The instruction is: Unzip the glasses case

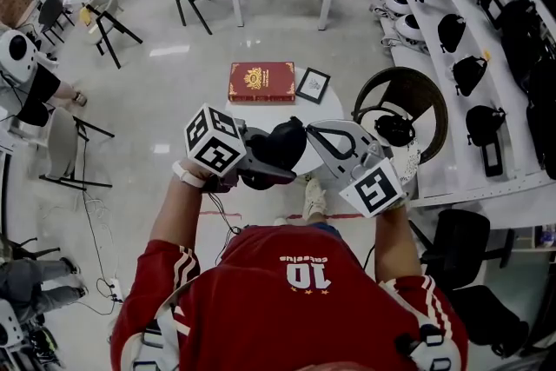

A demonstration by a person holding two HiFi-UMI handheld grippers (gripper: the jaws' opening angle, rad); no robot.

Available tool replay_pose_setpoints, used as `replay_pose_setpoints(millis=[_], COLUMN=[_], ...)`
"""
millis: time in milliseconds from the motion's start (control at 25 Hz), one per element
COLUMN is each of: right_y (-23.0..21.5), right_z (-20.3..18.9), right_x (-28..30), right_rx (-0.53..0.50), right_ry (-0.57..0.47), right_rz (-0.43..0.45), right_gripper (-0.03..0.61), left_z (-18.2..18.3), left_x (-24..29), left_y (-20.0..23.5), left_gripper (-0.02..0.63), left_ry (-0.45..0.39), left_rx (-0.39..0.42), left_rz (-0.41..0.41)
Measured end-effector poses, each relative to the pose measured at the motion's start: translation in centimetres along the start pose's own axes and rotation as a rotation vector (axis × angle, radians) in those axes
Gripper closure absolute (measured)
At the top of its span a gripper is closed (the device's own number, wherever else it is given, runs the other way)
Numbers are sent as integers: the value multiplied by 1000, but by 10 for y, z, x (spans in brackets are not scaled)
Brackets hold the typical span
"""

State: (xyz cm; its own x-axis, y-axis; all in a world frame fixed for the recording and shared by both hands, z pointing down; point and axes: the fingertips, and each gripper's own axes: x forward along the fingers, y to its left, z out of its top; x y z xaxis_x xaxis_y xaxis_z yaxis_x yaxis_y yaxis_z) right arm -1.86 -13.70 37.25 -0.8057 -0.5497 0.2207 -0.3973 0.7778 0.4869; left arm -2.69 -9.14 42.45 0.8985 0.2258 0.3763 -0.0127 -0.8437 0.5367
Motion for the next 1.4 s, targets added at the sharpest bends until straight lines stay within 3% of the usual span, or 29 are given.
replay_pose_setpoints(millis=[640, 1120, 1400], right_y=[-15, -32, -43], right_z=[-5, -28, -39], right_x=[-1, 8, 12], right_rx=[184, 356, 410], right_ry=[-68, -70, -91], right_rz=[-43, -162, -226], right_gripper=[558, 535, 543], left_z=[11, 21, 17], left_x=[-13, -50, -59], left_y=[31, 90, 114], left_gripper=[347, 344, 344], left_ry=[-239, -557, -620], left_rx=[-104, -210, -244], left_rz=[24, 212, 265])
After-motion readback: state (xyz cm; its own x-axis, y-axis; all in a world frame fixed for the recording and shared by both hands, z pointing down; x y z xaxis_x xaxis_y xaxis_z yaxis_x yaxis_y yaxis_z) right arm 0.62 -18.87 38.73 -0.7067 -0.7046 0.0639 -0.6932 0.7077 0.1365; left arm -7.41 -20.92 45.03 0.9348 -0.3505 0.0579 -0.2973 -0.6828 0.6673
